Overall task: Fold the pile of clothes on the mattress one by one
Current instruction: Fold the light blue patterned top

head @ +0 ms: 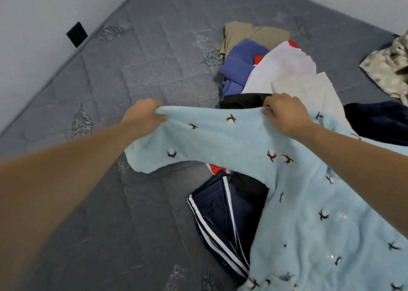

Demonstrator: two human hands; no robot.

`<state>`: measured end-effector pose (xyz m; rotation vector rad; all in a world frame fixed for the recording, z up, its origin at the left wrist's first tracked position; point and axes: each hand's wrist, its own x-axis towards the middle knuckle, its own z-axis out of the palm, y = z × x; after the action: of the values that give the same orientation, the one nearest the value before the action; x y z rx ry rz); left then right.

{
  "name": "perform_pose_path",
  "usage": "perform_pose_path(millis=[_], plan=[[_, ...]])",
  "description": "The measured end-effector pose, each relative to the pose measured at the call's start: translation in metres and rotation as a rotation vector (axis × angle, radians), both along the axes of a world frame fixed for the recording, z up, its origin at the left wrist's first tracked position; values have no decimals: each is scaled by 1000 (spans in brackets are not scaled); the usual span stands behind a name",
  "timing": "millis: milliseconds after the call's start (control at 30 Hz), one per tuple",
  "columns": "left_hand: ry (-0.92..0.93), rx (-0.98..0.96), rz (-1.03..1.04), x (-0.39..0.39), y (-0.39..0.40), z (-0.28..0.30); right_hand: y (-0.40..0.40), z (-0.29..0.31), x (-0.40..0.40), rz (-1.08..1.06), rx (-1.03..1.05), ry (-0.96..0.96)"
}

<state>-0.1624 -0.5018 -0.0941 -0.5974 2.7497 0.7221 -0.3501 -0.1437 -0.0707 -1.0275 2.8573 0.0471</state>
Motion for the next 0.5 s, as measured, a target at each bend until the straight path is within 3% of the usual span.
perform_pose_path(millis=[133,200,333,500], plan=[[136,-311,68,-1,20,-7,9,-11,8,-30,17,220],[207,-336,-14,2,45,-7,14,-7,21,-42,-64,257],[348,-57,-260,4,123,-4,37,5,57,45,-87,188],[476,214,-325,-20,257,31,103,31,74,-81,-122,134]])
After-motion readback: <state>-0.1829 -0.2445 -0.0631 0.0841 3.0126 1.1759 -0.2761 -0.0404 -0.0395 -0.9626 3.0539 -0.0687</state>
